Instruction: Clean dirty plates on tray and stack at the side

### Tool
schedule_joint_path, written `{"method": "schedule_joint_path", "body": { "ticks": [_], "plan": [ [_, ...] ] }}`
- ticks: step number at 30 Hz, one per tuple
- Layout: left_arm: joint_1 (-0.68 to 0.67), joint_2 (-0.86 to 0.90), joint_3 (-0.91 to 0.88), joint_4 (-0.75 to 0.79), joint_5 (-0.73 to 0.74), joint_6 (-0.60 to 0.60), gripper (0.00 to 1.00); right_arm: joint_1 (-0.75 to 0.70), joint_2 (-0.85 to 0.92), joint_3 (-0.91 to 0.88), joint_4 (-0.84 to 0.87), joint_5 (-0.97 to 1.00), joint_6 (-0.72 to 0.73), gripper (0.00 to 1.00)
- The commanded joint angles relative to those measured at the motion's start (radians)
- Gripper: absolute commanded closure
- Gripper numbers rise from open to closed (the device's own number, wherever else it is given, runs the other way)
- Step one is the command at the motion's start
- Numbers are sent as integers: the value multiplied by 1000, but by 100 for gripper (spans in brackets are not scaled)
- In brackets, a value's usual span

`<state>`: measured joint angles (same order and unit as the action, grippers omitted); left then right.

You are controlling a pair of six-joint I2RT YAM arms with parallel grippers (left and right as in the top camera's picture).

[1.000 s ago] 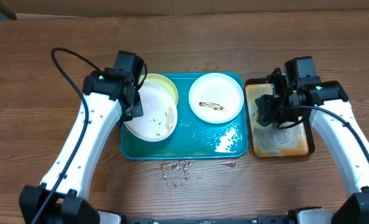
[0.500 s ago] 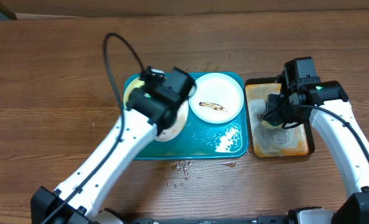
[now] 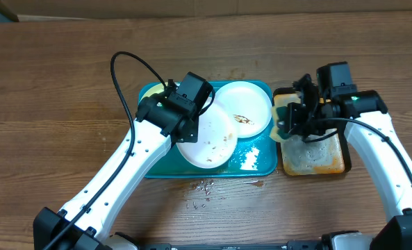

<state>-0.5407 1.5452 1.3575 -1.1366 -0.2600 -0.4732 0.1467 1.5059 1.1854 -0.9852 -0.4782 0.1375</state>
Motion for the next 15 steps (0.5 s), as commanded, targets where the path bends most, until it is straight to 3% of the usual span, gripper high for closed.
{"method": "schedule_joint_path", "body": {
  "ticks": [1,7,15],
  "plan": [
    [2,-3,-5,18,118,-20,96,71,-4,5,43,-127,-6,96],
    [2,-3,-5,26,131,-21,96,273,18,5,183,-118,71,96],
    [2,-3,-5,27,157,-21,96,434,97,5,288,52,280,96]
  ]
}}
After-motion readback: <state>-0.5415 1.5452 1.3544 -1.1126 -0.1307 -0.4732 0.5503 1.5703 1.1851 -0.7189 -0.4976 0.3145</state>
